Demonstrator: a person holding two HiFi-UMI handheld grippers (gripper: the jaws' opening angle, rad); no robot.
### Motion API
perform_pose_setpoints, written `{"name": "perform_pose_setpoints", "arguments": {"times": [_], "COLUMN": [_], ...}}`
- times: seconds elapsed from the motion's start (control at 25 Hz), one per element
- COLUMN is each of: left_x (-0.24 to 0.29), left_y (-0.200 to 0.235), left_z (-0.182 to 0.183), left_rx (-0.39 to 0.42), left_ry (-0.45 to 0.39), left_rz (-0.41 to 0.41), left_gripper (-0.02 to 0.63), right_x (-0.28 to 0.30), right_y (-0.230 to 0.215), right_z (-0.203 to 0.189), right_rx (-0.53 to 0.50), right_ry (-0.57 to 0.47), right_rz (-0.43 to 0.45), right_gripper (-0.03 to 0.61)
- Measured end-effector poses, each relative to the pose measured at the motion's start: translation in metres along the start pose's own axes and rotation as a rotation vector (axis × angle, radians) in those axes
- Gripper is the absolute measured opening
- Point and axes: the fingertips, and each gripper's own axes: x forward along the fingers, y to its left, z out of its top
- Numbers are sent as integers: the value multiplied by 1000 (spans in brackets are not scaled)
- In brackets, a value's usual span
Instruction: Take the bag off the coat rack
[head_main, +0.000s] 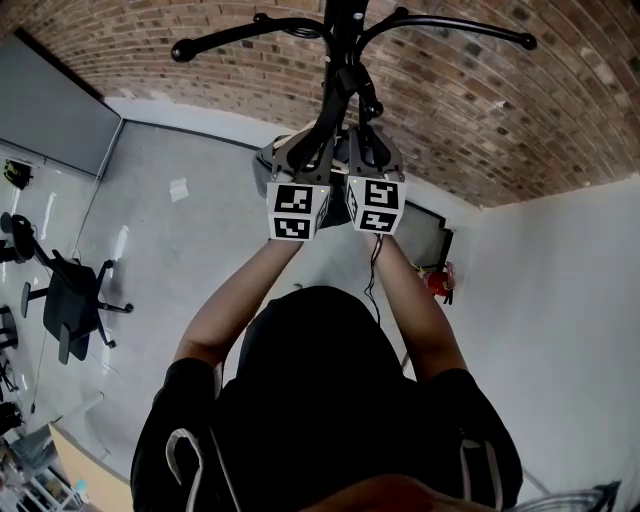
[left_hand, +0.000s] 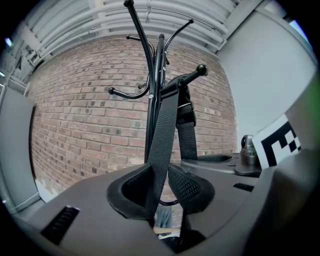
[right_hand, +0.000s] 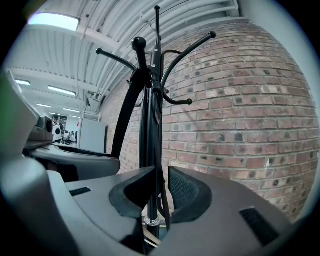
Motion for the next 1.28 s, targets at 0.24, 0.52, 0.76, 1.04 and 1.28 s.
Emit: {"name": "perform_pose_setpoints", "arguments": {"times": [0.24,0.52,0.76,1.04,1.28], "left_x": [1,4,-3,-20,-42], "left_y": [7,12,9,0,-10], "left_z": [1,10,13,27,58], "left_rx": [33,-32,-52,-18,18], "left_ry": [-16,-31,-29,-53,-130], "left_rz": [51,43,29,14,1], "left_gripper": [103,63,23,23,23], "right_x": [-1,-2,-17,-31,-50], "right_y": [2,3,-16,-23,-28], "right_z": [4,5,12,26,48], "right_rx": [-5,-29,24,47,70], "right_ry": [-1,-9,-50,-82,-139], "right_rz": [-10,-14,-53,-33,-36], "right_gripper": [84,31,21,21,21]}}
